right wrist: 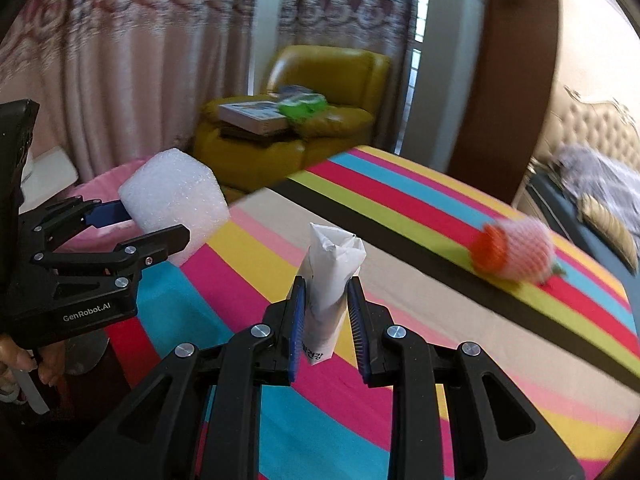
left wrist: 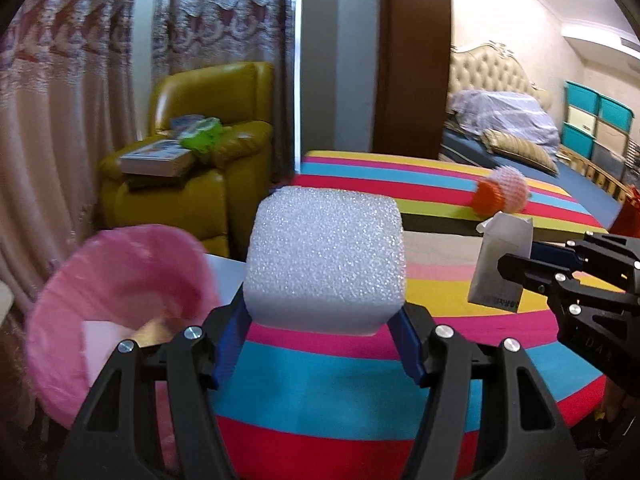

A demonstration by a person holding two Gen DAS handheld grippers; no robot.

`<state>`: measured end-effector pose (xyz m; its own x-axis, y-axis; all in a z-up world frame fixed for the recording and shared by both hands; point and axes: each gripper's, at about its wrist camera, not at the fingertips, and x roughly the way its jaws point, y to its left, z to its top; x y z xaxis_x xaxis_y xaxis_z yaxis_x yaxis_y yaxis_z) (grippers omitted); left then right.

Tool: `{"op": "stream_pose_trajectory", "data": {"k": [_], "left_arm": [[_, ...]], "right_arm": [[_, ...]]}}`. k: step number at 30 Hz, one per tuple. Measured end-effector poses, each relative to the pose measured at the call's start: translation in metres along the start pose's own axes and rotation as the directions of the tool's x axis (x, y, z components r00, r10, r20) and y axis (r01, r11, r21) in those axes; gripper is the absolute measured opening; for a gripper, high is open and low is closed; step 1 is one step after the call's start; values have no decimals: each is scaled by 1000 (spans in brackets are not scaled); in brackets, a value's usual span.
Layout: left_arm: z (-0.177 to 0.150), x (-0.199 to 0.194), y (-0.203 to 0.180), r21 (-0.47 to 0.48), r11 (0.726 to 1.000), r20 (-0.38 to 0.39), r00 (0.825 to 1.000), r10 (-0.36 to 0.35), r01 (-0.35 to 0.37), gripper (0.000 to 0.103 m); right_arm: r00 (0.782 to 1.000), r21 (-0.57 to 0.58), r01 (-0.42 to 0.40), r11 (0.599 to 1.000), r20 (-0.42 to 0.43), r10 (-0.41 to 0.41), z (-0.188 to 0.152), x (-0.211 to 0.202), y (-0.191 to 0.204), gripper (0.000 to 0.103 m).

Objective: Collect trash
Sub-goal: 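Carry the white paper and foam cube with both tools over the wastebasket, then open both tools to drop the paper and foam cube into the wastebasket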

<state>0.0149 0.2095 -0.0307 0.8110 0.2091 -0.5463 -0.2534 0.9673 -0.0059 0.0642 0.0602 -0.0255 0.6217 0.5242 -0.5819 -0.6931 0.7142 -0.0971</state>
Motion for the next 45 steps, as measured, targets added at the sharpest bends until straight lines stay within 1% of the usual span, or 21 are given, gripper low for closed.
{"op": "stream_pose_trajectory", "data": {"k": [4,8,14,17,19,20,21,22,24,26,29,30,33,34,36,37,38,40,42,44,45], "left_arm": [[1,-12,41,-41,998,5,998,57,-57,63],[3,-21,84,-91,989,6,993,120,-119,63],[1,-21,146,-160,964,-19,977,211,-211,63],[-3,-15,173,-195,949,-45,969,245,-249,63],[-8,-8,193,-209,939,-80,962,261,-272,63],[-10,-5,198,-211,937,-88,960,267,-280,65],[-12,-2,203,-211,934,-96,957,274,-288,75],[-15,-3,209,-214,927,-101,950,294,-309,85],[-19,-5,211,-223,916,-93,943,320,-332,87],[-23,-10,212,-231,912,-87,941,327,-338,91],[-24,-17,201,-238,909,-68,940,335,-341,95],[-22,-20,193,-237,915,-49,944,325,-327,98],[-14,-24,155,-211,940,3,961,275,-268,98],[-10,-23,137,-189,954,24,970,241,-233,98],[-5,-18,113,-158,970,38,981,190,-182,98],[-2,-11,96,-140,978,36,987,158,-152,98],[1,-2,80,-124,984,25,991,128,-124,98],[5,14,48,-85,995,3,998,56,-56,98],[13,34,10,-37,999,-8,1000,3,-3,98],[20,50,-19,-14,999,-15,999,-33,32,98],[25,60,-34,-6,998,-20,998,-59,59,98]], "right_arm": [[998,-60,-55,997,26,56,22,7,29,26],[990,-101,-129,986,39,134,47,17,58,26],[964,-147,-253,956,43,262,85,44,107,26],[956,-170,-284,944,28,293,101,58,129,26],[945,-179,-320,930,9,327,107,69,143,26],[939,-186,-339,922,-2,345,110,74,149,27],[942,-191,-332,924,-8,337,112,81,156,29],[943,-190,-328,926,-12,332,112,83,158,30],[940,-159,-338,927,-16,340,112,86,156,32],[941,-119,-335,935,-1,337,107,82,144,34],[946,-78,-322,944,16,324,96,72,121,34],[952,-67,-303,950,23,306,89,67,110,34],[973,-31,-229,973,28,230,68,53,76,34],[978,0,-205,979,29,205,61,47,60,36],[987,58,-161,985,30,160,48,39,33,46],[991,86,-133,987,31,131,43,36,20,53],[995,120,-100,988,31,97,37,32,3,57],[998,196,-53,979,28,48,22,23,-34,58],[1000,259,4,966,17,-9,10,18,-66,60],[998,338,64,939,3,-69,0,14,-99,75],[995,384,93,919,1,-102,-5,12,-118,76]]}}
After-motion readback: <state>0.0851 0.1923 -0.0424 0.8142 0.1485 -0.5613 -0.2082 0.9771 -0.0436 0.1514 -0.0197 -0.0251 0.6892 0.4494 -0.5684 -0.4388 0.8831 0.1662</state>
